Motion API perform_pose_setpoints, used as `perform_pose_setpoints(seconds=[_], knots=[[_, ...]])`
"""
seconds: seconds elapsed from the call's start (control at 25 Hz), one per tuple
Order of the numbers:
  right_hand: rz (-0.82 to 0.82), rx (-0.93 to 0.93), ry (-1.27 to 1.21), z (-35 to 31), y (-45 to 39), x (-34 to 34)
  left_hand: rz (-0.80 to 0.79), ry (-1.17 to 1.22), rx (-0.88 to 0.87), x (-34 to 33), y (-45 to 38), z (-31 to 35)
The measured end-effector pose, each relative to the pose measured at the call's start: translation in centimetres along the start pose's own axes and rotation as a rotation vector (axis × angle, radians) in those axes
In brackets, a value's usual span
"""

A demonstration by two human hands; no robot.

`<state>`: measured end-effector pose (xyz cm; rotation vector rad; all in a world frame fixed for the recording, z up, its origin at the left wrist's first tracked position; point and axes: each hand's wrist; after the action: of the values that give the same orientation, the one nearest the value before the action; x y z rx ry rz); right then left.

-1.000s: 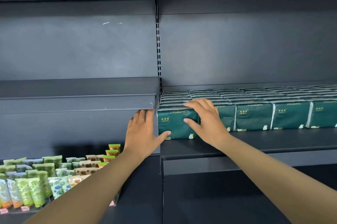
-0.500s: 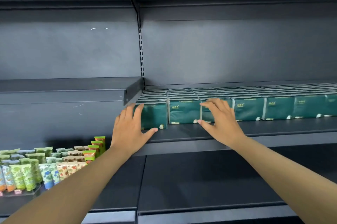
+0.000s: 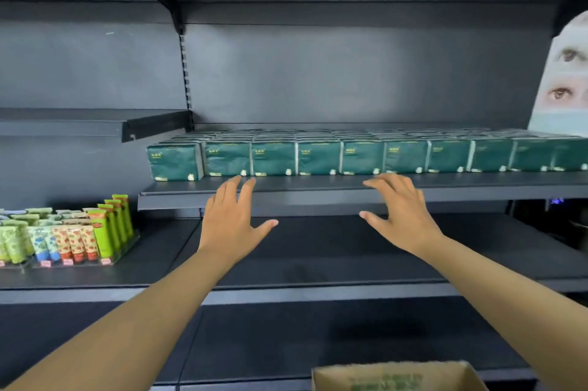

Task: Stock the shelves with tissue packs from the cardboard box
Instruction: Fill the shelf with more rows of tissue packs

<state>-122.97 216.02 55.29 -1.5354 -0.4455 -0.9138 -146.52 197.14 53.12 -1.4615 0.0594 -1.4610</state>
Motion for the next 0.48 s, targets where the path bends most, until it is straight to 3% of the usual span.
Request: perform_pose_setpoints(seconds=[0.28,0.48], knots=[[-0.076,-0.179,0.023,2.6,13.6,3.9,-0.178,0.118,-0.049,-2.2,11.3,7.9],[-0.191,-0.246,-0.010,3.9,23.7,3.4,-0.410,0.120,0.006,-5.8,21.9,11.6]])
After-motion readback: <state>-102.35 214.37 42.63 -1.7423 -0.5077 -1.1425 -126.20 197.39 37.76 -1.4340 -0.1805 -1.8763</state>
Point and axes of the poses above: each hand's wrist, its own y-axis away from the middle knuckle, its own x-axis out of the back of the hand, z = x × y, and after that the axes turned 14 degrees about x, right-handed
